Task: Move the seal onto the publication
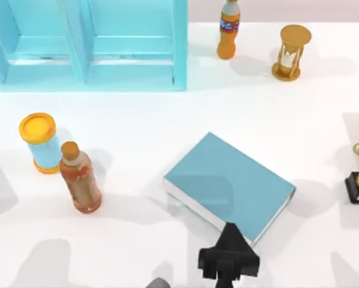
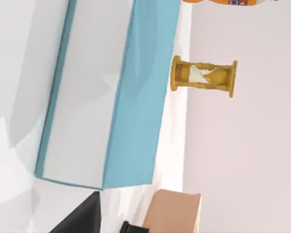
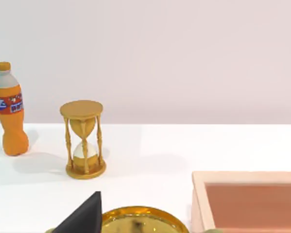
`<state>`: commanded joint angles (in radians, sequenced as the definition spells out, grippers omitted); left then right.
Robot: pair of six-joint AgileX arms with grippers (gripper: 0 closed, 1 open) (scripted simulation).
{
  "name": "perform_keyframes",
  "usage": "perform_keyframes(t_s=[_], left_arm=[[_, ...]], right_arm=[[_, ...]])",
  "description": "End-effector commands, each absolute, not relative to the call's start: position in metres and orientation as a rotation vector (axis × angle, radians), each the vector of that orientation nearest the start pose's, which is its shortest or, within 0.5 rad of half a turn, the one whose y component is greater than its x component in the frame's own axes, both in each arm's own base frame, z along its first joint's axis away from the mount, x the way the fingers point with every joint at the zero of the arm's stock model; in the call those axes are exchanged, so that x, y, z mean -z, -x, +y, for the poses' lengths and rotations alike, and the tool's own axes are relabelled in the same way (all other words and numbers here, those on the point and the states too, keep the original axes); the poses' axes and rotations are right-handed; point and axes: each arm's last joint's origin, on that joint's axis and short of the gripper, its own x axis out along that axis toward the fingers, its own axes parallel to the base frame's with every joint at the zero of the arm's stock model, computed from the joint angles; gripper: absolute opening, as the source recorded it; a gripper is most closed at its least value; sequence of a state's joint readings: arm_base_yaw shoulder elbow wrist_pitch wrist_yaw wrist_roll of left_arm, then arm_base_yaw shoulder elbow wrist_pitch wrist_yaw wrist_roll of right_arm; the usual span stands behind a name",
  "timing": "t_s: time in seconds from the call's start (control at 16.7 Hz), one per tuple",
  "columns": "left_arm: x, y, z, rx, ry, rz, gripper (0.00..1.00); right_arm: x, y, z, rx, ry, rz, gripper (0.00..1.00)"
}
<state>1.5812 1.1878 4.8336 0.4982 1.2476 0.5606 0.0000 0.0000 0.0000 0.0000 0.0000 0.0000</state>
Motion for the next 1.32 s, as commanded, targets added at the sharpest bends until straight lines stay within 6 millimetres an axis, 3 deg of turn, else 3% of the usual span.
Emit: perform_keyframes(t_s=[0.24, 0.36, 0.54, 0.72, 0.9, 1.08, 1.2, 1.32], left_arm=[[-0.107, -0.031, -0.304, -0.076, 1.564, 0.356, 1.0], [-0.112, -0.025, -0.316, -0.059, 1.599, 0.391, 1.0], [-0.129, -0.003, -0.353, -0.004, 1.712, 0.509, 1.0], [-0.164, 0.038, -0.403, 0.082, 1.886, 0.713, 1.0], [-0.222, 0.101, -0.45, 0.197, 2.105, 1.013, 1.0], [-0.309, 0.174, -0.467, 0.335, 2.345, 1.419, 1.0], [-0.378, 0.218, -0.45, 0.437, 2.498, 1.748, 1.0], [-0.447, 0.246, -0.405, 0.546, 2.63, 2.119, 1.0]], right_arm=[[-0.16, -0.106, -0.001, 0.0, 0.0, 0.0, 1.0], [-0.16, -0.106, -0.001, 0.0, 0.0, 0.0, 1.0], [-0.16, -0.106, -0.001, 0.0, 0.0, 0.0, 1.0], [-0.16, -0.106, -0.001, 0.0, 0.0, 0.0, 1.0], [-0.16, -0.106, -0.001, 0.0, 0.0, 0.0, 1.0], [-0.16, -0.106, -0.001, 0.0, 0.0, 0.0, 1.0], [-0.16, -0.106, -0.001, 0.0, 0.0, 0.0, 1.0], [-0.16, -0.106, -0.001, 0.0, 0.0, 0.0, 1.0]])
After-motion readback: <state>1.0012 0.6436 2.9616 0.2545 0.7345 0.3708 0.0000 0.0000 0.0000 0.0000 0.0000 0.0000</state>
